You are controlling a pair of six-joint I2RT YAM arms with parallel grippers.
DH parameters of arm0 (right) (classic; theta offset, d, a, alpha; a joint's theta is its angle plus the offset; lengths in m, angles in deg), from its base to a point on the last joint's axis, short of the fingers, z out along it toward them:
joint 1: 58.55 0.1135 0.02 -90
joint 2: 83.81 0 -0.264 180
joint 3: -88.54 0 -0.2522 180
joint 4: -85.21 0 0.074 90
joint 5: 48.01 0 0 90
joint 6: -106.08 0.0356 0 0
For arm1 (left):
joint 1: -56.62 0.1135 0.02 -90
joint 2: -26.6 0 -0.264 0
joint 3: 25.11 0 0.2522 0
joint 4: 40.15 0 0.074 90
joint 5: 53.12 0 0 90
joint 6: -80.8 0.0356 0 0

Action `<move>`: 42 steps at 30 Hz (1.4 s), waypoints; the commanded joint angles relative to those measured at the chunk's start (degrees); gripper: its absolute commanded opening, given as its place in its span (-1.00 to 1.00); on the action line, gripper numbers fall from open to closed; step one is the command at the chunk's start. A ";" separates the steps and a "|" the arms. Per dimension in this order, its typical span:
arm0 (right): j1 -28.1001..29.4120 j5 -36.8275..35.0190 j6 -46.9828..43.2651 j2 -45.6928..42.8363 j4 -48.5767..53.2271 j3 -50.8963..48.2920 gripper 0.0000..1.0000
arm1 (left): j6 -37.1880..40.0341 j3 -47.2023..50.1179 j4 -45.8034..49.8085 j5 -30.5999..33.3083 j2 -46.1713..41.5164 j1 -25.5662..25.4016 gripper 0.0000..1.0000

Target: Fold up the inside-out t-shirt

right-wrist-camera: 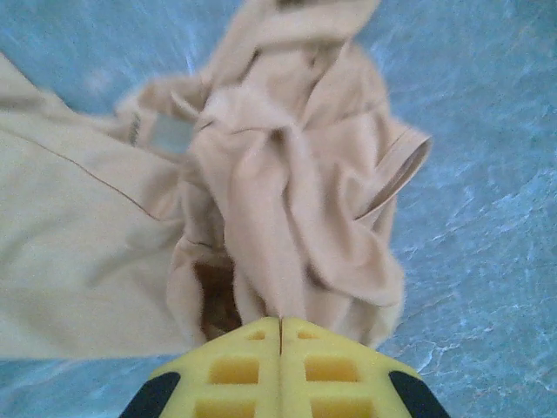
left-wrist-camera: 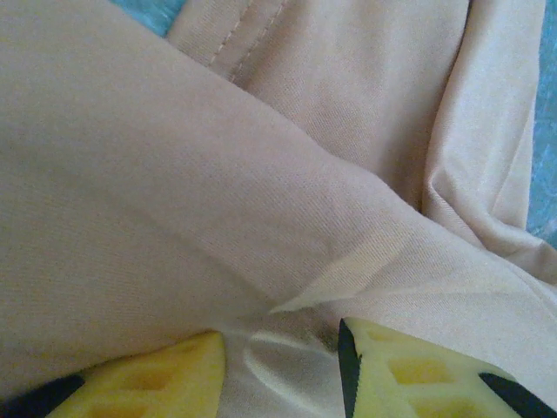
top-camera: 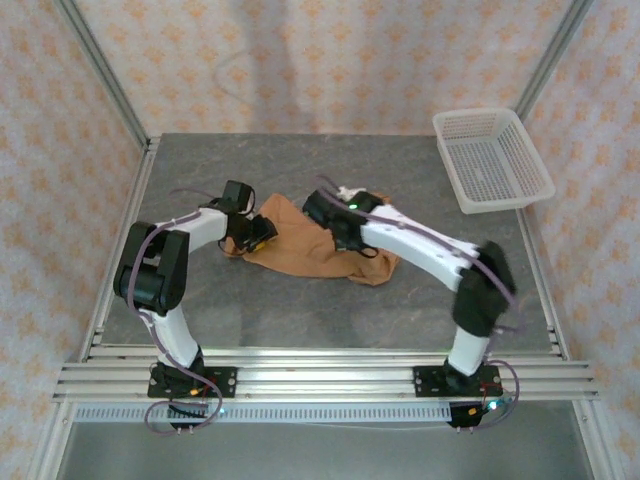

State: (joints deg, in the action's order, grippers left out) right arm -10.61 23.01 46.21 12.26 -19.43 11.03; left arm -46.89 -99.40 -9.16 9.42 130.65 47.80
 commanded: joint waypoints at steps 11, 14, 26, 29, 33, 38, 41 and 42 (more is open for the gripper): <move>-18.40 4.44 0.36 -42.12 -13.78 -24.54 -1.00 | -1.58 4.79 -0.44 0.72 0.07 4.32 -0.26; -18.68 8.06 -0.98 -38.92 -17.78 -28.03 -1.00 | -1.73 3.76 0.72 1.64 -1.72 3.00 -0.26; -11.49 24.66 16.36 -42.65 -37.87 -61.82 -0.83 | -1.59 1.84 3.68 4.17 -5.70 -1.01 -0.26; -11.47 20.04 15.39 -46.27 -31.05 -59.33 -0.51 | -1.25 0.95 4.54 4.33 -5.61 -1.52 -0.26; -12.09 13.90 13.95 -48.86 -24.67 -54.54 -0.12 | -1.32 0.77 5.01 4.65 -6.48 -1.99 -0.26; -11.56 17.73 10.11 -40.79 -25.17 -48.91 -0.76 | -1.42 0.94 5.00 5.00 -6.80 -2.90 -0.27; -8.79 16.27 7.60 -33.84 -23.17 -44.96 -0.74 | -1.59 1.03 4.84 4.96 -6.58 -3.31 -0.27; -7.85 15.28 6.88 -31.84 -22.19 -43.84 -0.74 | -1.68 1.02 4.83 4.96 -6.58 -3.46 -0.28</move>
State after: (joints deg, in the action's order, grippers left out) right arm -20.38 40.67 56.42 -23.17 -45.89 -35.22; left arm -48.35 -97.00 -6.01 12.50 125.40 44.92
